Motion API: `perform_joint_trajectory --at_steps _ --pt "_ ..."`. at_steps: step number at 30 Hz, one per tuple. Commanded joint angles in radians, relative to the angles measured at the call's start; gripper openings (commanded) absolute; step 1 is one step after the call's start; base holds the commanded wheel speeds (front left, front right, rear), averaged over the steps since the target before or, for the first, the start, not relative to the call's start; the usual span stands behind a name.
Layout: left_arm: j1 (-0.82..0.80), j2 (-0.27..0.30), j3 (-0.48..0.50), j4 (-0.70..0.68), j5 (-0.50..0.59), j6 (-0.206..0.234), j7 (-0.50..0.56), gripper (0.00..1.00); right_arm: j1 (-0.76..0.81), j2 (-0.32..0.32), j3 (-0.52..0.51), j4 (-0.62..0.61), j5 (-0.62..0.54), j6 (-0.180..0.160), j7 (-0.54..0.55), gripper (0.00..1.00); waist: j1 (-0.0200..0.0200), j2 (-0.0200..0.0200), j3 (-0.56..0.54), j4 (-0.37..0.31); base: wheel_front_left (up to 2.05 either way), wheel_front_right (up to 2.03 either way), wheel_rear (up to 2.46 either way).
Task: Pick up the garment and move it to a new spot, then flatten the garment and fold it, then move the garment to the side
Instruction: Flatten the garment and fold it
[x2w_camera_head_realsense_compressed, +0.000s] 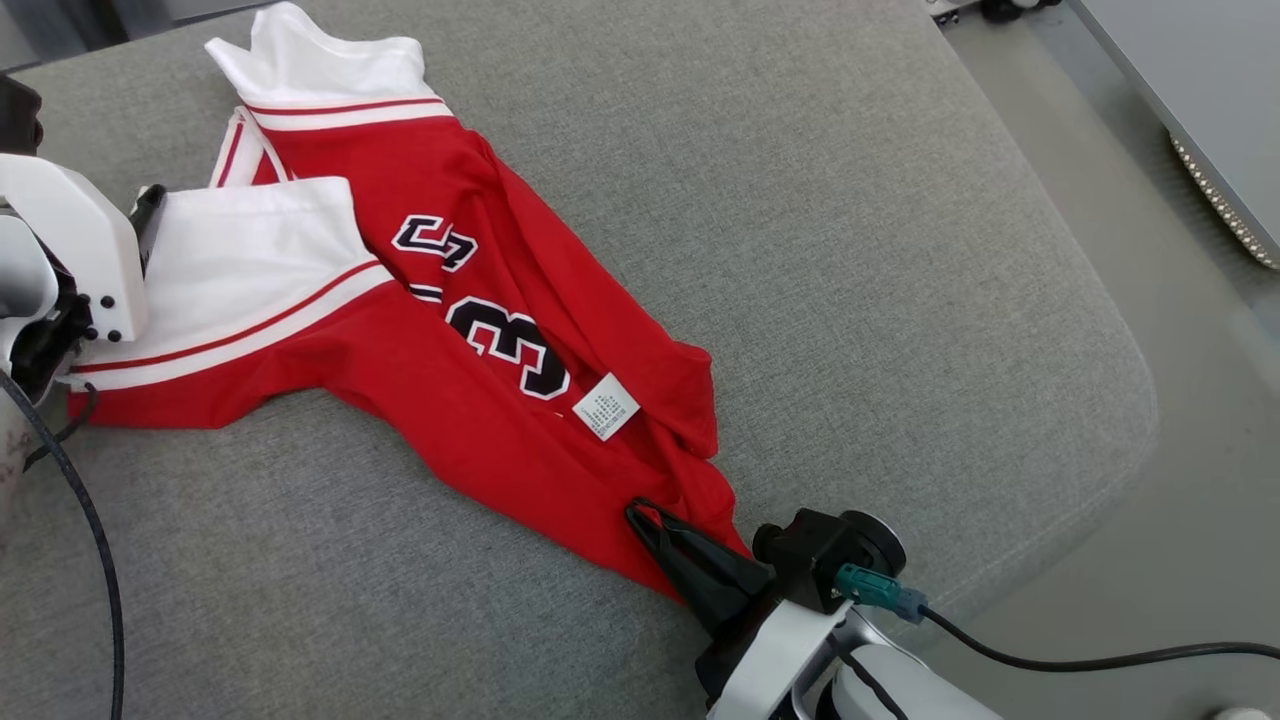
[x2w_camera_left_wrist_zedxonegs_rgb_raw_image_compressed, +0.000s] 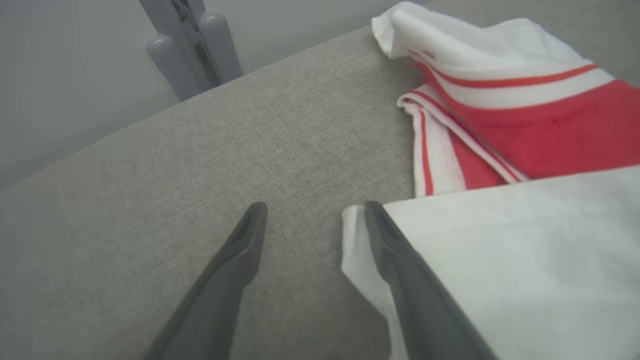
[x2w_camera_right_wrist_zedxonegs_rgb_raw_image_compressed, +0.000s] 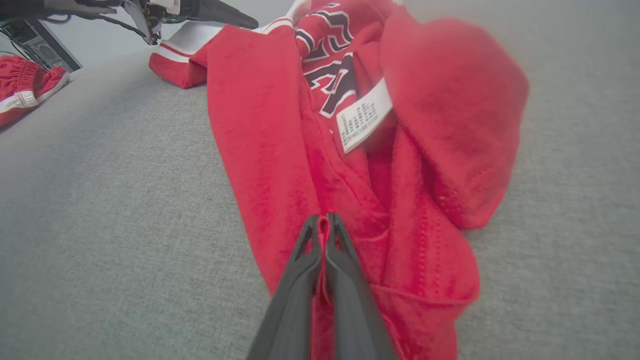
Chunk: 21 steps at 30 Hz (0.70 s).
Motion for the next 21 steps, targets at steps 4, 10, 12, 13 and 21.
perform_joint_trajectory --at_steps 4,10,12,13,21 --pt "-0.030 -0.008 -0.029 0.011 -0.032 0.000 0.003 1.00 0.010 -0.001 -0.003 -0.004 0.012 0.000 -0.001 0.00 0.0000 0.0000 0.013 -0.014 0.00 0.00 0.00" --pt "-0.021 -0.009 -0.088 -0.004 -0.071 0.000 0.025 1.00 0.017 -0.002 -0.005 0.003 0.019 0.000 -0.001 0.00 0.0000 0.0000 0.002 -0.008 0.00 0.00 0.00" --pt "-0.015 -0.011 -0.108 -0.016 -0.092 0.000 0.040 1.00 0.018 -0.001 -0.009 0.006 0.018 0.000 -0.001 0.00 0.0000 0.0000 -0.003 -0.004 0.00 0.00 0.00" --pt "-0.013 -0.006 -0.127 -0.029 -0.111 0.000 0.052 1.00 0.017 -0.001 -0.010 0.008 0.016 0.000 -0.001 0.00 0.0000 0.0000 -0.006 0.000 0.00 0.00 0.00" --pt "-0.048 0.012 -0.184 -0.008 -0.145 0.000 0.066 1.00 0.017 -0.001 -0.009 0.001 0.010 0.000 -0.001 0.00 0.0000 0.0000 0.000 0.000 0.00 0.00 0.00"
